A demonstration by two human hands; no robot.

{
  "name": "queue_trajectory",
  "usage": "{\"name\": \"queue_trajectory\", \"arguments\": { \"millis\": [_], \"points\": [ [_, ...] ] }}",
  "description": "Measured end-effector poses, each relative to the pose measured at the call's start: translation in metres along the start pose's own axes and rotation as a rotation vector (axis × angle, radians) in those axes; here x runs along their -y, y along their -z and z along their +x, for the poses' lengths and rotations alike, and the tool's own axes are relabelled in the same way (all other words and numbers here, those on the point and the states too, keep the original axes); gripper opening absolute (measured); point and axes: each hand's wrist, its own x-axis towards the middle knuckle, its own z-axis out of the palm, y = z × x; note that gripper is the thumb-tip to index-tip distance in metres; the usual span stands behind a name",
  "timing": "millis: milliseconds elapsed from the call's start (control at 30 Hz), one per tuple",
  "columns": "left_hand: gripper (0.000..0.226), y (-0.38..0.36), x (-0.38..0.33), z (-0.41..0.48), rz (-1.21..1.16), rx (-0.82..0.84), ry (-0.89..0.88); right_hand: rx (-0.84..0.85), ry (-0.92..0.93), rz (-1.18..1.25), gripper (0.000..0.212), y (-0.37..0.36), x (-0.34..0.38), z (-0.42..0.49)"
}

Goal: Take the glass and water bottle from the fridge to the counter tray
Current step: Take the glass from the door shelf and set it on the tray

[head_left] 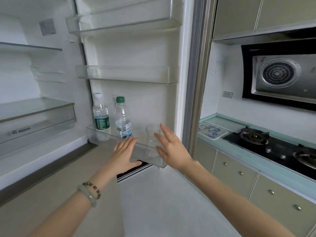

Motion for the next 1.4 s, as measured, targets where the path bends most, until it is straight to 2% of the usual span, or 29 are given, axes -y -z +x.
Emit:
{"name": "queue_trajectory", "arguments": {
  "millis": [133,267,467,633,800,1000,1400],
  "points": [
    [0.101,-0.012,0.015,0.026,-0.032,0.038,-0.122,0.090,-0.055,-0.060,0.037,-0.027,-0.012,0.010],
    [0.099,-0.027,0.020,0.044,0.022,0.009,-0.255,0.029,-0.076,-0.155,0.023,-0.036,-0.025,0.018],
    [0.091,-0.032,0.032,0.073,0.078,-0.017,-0.364,-0.072,-0.240,-0.221,0.024,-0.048,-0.049,0.026],
    [0.087,-0.035,0.040,0.092,0.105,-0.049,-0.450,-0.079,-0.404,-0.249,0.032,-0.057,-0.063,0.030],
    [0.086,-0.042,0.032,0.112,0.076,-0.064,-0.437,-0.030,-0.475,-0.268,0.038,-0.060,-0.083,0.041],
    [0.086,-0.052,0.024,0.128,0.092,-0.074,-0.382,0.032,-0.466,-0.254,0.042,-0.062,-0.109,0.053],
    [0.078,-0.065,-0.001,0.147,0.126,-0.117,-0.194,0.097,-0.247,-0.177,0.047,-0.060,-0.168,0.063]
  ]
}}
